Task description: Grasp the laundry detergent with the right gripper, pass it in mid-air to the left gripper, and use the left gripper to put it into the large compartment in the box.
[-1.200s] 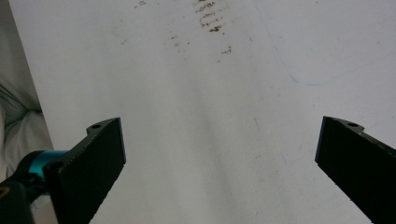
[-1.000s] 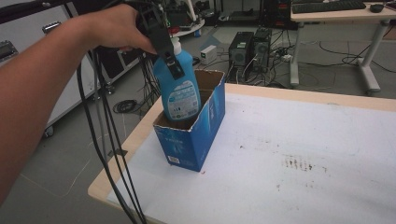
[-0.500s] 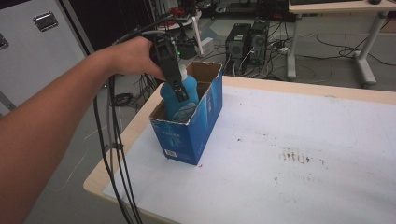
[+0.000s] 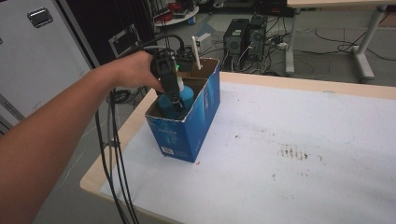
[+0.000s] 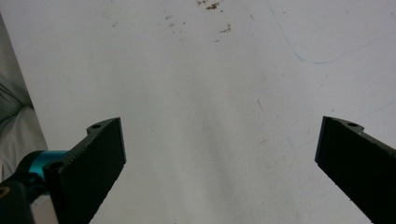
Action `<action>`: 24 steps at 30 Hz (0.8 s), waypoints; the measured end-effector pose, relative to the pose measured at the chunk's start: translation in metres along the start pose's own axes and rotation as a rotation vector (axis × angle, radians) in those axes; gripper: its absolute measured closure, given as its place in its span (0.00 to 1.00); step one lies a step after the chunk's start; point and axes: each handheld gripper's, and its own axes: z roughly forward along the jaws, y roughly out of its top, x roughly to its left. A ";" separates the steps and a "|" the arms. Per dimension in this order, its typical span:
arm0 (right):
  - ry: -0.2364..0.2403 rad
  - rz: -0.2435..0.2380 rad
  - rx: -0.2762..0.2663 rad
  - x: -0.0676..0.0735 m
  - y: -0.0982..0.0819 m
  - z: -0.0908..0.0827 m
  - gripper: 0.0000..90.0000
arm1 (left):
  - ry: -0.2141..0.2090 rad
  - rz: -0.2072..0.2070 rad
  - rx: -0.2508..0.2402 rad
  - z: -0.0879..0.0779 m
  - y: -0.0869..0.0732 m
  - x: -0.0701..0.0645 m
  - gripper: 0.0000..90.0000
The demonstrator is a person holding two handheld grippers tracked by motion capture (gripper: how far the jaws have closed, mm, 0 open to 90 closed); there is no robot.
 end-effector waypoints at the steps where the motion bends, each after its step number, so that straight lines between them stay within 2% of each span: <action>1: 0.002 -0.002 0.000 0.000 0.000 0.001 0.01 | 0.000 0.004 0.006 0.002 0.000 0.000 0.42; 3: 0.003 -0.004 0.003 0.001 0.000 0.002 0.01 | -0.003 0.004 0.014 0.007 0.000 0.000 0.42; 5: 0.005 -0.004 0.004 0.001 0.000 0.003 0.01 | -0.006 -0.008 -0.005 0.007 0.000 0.000 0.42; 12: 0.006 -0.005 0.002 0.002 -0.001 0.003 0.01 | -0.006 -0.022 -0.008 0.008 0.000 0.002 0.42; 16: 0.006 -0.004 0.003 0.002 0.000 0.003 0.01 | -0.001 -0.048 -0.054 0.001 0.000 0.003 0.39; 19: 0.005 -0.004 0.004 0.003 0.000 0.004 0.01 | 0.015 -0.044 -0.068 -0.004 0.002 0.002 0.34; 22: 0.008 -0.011 0.001 0.005 0.002 0.004 0.01 | 0.023 -0.053 -0.114 -0.011 0.003 0.002 0.28; 24: 0.008 -0.017 0.000 0.005 0.003 0.004 0.01 | 0.021 -0.060 -0.150 -0.016 0.003 0.001 0.28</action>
